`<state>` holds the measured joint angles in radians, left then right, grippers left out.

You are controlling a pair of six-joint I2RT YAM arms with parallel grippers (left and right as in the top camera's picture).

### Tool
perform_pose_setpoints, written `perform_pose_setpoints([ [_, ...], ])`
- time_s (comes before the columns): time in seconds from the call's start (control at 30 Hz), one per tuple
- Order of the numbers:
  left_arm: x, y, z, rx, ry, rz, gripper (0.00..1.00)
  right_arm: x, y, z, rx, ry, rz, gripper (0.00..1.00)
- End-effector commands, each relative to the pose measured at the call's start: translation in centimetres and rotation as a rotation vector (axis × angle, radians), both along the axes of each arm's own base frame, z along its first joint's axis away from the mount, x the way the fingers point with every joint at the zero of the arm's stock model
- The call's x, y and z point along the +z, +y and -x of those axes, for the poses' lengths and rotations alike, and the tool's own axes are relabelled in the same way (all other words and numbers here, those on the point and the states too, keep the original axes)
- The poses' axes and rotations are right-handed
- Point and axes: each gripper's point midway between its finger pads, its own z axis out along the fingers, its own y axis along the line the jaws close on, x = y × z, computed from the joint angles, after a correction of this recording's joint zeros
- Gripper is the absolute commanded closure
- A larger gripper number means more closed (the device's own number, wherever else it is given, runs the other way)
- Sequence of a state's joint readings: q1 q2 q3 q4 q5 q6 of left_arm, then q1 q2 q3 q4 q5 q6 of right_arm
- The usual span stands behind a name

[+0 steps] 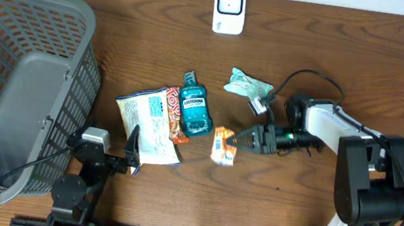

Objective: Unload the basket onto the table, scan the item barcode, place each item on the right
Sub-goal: 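Lift the orange pack with the right gripper toward the scanner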

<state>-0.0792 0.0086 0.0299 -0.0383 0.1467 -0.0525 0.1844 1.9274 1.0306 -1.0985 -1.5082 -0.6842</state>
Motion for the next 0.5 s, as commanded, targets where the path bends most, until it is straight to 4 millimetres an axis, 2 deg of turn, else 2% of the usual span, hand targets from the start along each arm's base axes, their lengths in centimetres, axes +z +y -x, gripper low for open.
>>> perform_pose_setpoints([
  [0.0, -1.6, 0.2, 0.0, 0.007, 0.039, 0.002, 0.02, 3.7, -0.2, 1.8, -0.003, -0.426, -0.137, 0.99],
  [0.1, -1.6, 0.2, 0.0, 0.007, 0.039, 0.002, 0.02, 5.6, -0.4, 3.5, 0.005, -0.512, -0.158, 0.99],
  [0.47, -1.6, 0.2, 0.0, 0.007, 0.039, 0.002, 0.02, 5.9, 1.7, 6.3, 0.117, -0.548, -0.199, 0.99],
])
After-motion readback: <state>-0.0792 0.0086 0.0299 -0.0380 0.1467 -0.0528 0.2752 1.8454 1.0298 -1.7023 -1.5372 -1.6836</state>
